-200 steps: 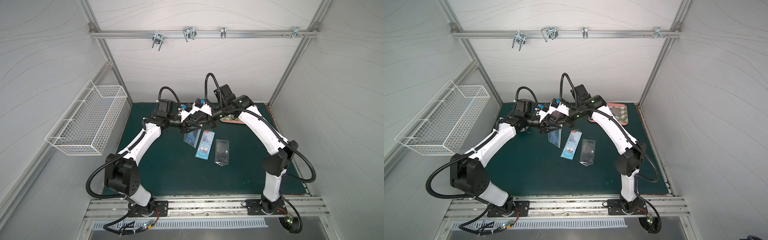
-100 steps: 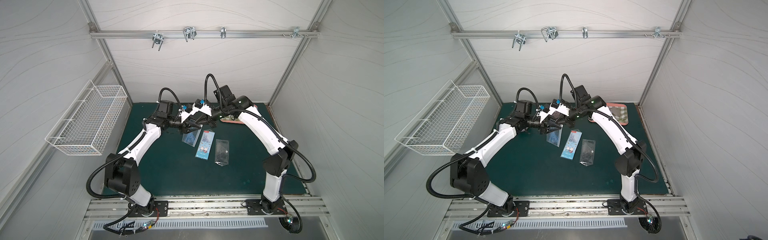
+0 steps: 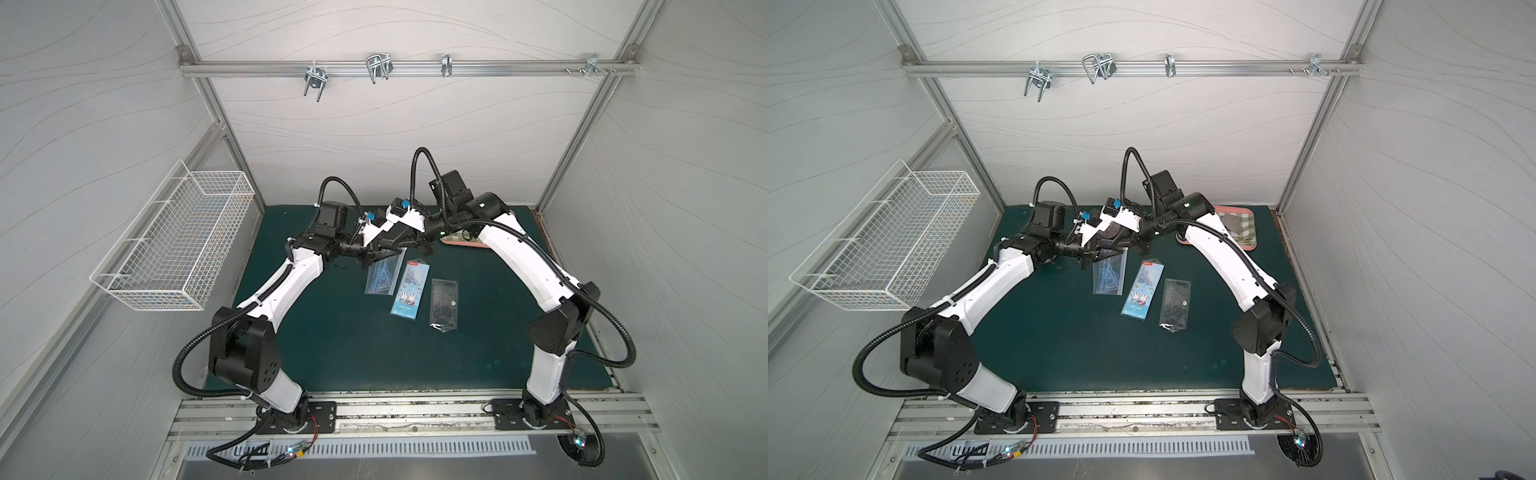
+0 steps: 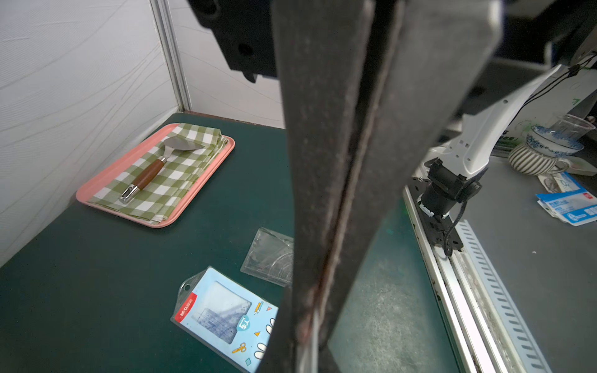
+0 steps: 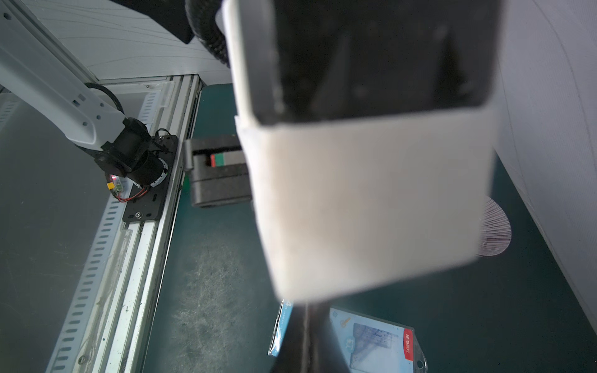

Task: Open the ruler set and take out the ruler
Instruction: Pick up the ruler set bag from the center of the board.

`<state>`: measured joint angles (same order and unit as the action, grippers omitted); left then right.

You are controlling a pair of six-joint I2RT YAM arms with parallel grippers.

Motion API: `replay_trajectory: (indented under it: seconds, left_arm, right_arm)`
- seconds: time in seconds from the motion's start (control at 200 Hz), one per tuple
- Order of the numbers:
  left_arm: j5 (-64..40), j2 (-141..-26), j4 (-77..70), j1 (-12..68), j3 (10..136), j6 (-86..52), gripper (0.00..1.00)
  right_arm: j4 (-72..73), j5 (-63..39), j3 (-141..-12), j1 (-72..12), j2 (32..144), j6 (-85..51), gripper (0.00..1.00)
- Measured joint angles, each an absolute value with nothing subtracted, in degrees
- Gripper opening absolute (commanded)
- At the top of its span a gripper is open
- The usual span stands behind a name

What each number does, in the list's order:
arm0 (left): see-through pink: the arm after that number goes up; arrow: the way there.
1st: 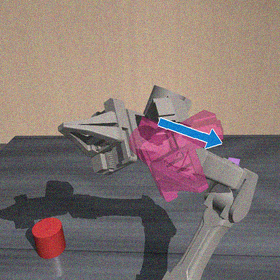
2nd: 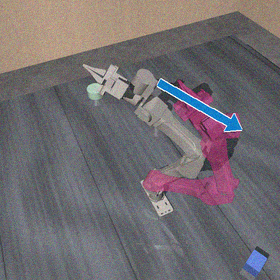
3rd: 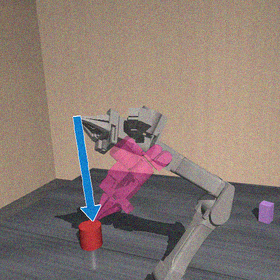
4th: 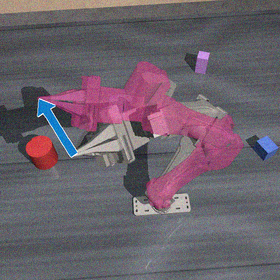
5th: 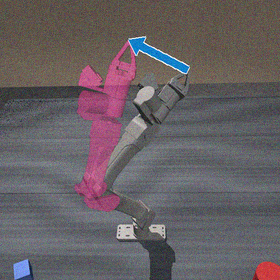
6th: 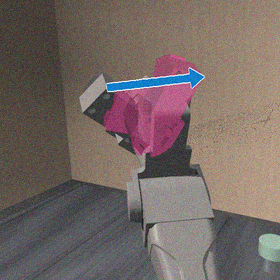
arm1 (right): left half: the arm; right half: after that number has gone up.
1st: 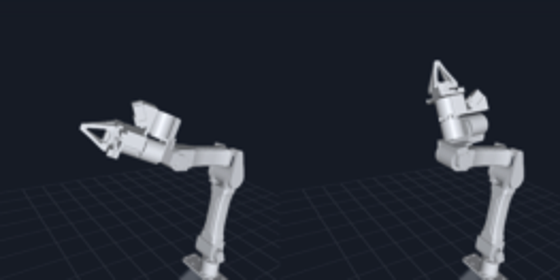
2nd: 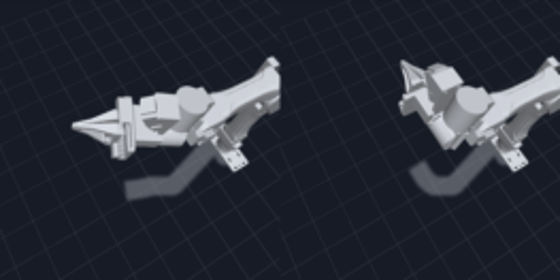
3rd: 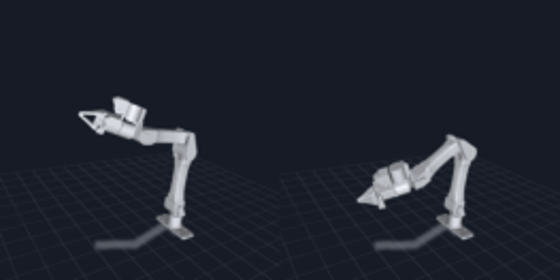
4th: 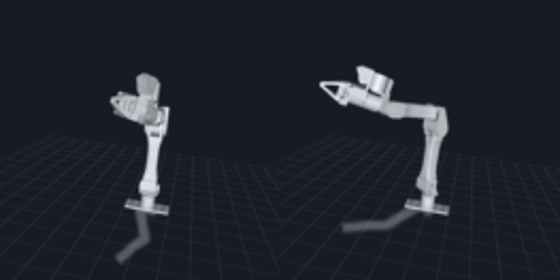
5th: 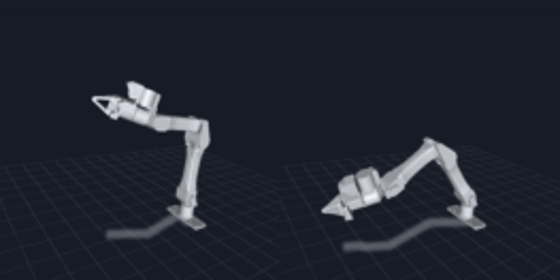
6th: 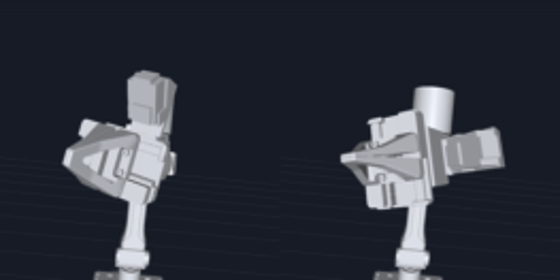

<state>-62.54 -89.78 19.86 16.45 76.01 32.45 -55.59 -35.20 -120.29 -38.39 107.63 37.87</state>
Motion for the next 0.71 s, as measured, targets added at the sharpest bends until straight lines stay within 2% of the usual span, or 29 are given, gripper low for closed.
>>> replay_trajectory:
  seconds: [0.185,0.465,0.705]
  left_arm:
    - [-61.80,-88.97,18.15,16.47,74.94,32.38,0.00]
    - [-60.99,-87.33,15.51,16.29,72.49,31.64,0.00]
    - [-60.90,-86.54,13.61,15.84,71.99,30.55,0.00]
  right_arm:
    - [-55.20,-35.18,-119.96,-38.39,107.39,37.56,0.01]
    - [-52.93,-34.72,-117.40,-38.37,106.30,36.51,0.28]
    - [-50.59,-34.54,-113.56,-37.43,103.15,35.77,0.36]
